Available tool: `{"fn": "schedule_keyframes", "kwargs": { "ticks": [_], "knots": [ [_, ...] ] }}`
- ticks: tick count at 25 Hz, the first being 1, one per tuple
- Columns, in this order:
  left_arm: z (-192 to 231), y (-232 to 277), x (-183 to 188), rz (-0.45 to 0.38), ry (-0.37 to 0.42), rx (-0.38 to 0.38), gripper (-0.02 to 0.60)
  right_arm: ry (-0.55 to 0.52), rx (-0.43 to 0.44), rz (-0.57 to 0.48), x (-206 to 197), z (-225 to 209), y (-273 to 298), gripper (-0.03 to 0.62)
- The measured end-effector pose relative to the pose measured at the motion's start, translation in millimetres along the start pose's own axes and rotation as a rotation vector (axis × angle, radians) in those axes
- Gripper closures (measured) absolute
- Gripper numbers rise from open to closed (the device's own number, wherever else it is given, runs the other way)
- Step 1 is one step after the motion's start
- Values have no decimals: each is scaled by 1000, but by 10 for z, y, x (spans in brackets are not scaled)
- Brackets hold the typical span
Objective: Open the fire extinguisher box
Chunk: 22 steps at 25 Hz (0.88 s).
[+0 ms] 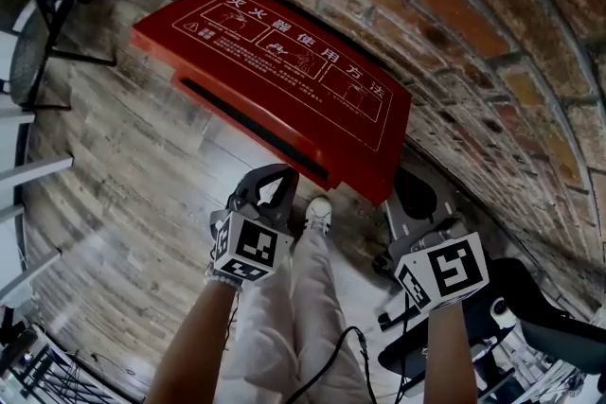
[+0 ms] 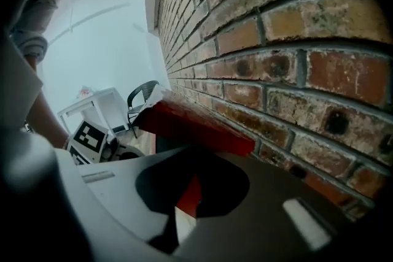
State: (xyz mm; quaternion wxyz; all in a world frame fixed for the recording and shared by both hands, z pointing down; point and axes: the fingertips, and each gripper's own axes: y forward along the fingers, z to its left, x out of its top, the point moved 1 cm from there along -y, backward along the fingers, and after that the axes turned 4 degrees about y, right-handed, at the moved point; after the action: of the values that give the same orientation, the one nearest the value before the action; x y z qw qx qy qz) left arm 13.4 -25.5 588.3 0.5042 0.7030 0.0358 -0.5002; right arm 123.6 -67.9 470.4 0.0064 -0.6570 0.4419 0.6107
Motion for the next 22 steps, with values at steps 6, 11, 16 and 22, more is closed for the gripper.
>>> {"fn": "schedule_keyframes", "kwargs": {
  "ticks": [6, 11, 16, 22],
  "knots": [
    [-14, -1, -3, 3, -4, 1, 583, 6, -36, -35, 90, -70, -27, 586],
    [-6, -9, 11, 4, 3, 2, 583, -29, -85, -59, 212, -137, -47, 586],
    [-8, -6, 6, 2, -3, 4, 583, -10, -120, -97, 342, -255, -58, 587],
    [-7, -13, 12, 1, -15, 3, 583, -9, -158, -109, 453, -423, -23, 586]
  ]
}}
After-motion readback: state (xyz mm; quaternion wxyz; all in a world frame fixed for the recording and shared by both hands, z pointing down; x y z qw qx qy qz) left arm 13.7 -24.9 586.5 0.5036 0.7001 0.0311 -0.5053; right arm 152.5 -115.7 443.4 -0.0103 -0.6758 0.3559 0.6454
